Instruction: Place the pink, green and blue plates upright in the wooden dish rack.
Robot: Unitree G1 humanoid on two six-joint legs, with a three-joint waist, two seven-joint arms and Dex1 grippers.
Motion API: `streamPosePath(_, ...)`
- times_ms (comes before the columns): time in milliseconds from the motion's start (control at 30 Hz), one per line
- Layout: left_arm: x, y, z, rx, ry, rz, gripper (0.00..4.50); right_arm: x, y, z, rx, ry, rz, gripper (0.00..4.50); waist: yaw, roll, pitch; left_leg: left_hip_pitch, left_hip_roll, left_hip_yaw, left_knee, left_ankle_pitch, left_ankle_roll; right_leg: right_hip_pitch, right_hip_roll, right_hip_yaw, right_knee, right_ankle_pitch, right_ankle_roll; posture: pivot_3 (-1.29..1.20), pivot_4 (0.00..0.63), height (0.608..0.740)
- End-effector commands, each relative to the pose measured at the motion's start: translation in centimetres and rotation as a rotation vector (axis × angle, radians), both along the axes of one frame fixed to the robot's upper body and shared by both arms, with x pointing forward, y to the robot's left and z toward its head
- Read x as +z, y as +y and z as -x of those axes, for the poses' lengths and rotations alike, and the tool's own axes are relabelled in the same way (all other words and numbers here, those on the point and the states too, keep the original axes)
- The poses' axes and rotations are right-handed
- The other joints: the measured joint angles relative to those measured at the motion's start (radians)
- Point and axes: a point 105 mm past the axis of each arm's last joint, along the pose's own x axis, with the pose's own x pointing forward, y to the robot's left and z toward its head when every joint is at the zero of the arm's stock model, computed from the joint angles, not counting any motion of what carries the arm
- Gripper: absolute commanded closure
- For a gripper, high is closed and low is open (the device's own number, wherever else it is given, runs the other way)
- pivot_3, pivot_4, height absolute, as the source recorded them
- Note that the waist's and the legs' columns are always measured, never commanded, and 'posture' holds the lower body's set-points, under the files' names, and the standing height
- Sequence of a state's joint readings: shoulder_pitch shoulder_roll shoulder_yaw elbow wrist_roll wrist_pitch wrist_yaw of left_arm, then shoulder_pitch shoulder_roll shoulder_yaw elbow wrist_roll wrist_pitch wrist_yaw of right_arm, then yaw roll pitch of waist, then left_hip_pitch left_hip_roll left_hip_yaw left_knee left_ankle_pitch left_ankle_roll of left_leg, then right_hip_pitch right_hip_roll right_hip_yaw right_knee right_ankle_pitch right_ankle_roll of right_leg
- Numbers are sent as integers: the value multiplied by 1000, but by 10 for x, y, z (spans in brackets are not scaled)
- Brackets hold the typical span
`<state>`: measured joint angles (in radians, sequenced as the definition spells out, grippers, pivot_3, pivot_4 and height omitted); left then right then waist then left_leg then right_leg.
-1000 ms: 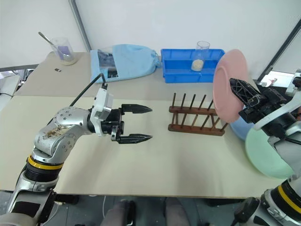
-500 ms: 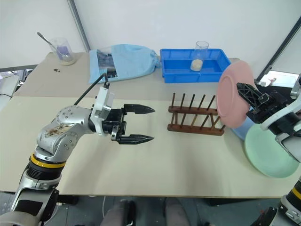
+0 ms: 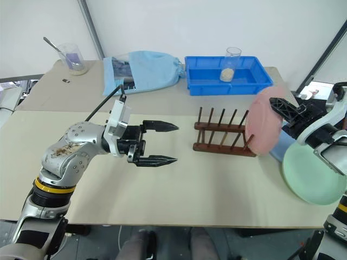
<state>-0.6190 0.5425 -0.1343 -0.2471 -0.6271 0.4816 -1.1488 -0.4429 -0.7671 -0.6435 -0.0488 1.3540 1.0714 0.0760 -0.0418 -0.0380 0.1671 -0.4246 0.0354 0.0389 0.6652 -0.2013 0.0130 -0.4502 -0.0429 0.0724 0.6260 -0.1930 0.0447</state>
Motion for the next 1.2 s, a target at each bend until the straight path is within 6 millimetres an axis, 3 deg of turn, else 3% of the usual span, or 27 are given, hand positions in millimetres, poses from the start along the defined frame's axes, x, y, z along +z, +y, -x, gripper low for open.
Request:
streamPosePath(33,8,-1,4,-9,-46,21,0,30,-8,2,-59,-119,12,1591,0,0,0,0,0,0,0,0,0,0,0,0,0,0,0,0,150,740)
streamPosePath(167,7,-2,2,3,-40,23,0,63,-17,10,-118,-257,53,227,1,0,0,0,0,0,0,0,0,0,0,0,0,0,0,0,150,740)
streamPosePath(267,3,-4,5,5,-25,3,0,75,-25,30,-155,-306,233,63,12,1,0,-1,0,0,0,0,0,0,0,0,-1,0,0,0,150,740)
streamPosePath(333,-2,-4,9,0,-14,-23,0,72,-25,43,-141,-291,344,63,19,2,0,-1,-1,-1,0,-1,2,0,0,0,-1,-1,1,0,150,740)
streamPosePath(567,-17,2,17,21,-41,-88,0,7,-13,102,-73,-57,831,63,31,3,0,3,-1,-2,0,-3,4,8,-1,0,-3,-4,3,0,150,740)
streamPosePath(700,-22,9,22,38,-52,-99,0,-37,-8,116,-148,21,1036,63,25,3,-1,8,-1,-2,1,-3,4,13,-1,0,-3,-8,-4,0,150,740)
streamPosePath(933,-22,15,32,-19,-15,-130,0,-93,-3,127,-265,130,1104,63,24,7,-3,9,0,-2,1,-3,4,11,-2,0,-3,-10,-7,0,150,740)
streamPosePath(1033,-23,10,36,-54,-16,-144,0,-107,-20,133,-332,191,1115,63,29,7,-3,9,-1,-2,1,-3,4,11,-2,0,-3,-11,-7,0,150,740)
streamPosePath(1200,-25,1,33,-80,-12,-142,0,-122,-44,122,-356,243,1113,63,27,7,-3,8,-2,-2,1,-3,4,12,-2,0,-4,-11,-7,0,150,740)
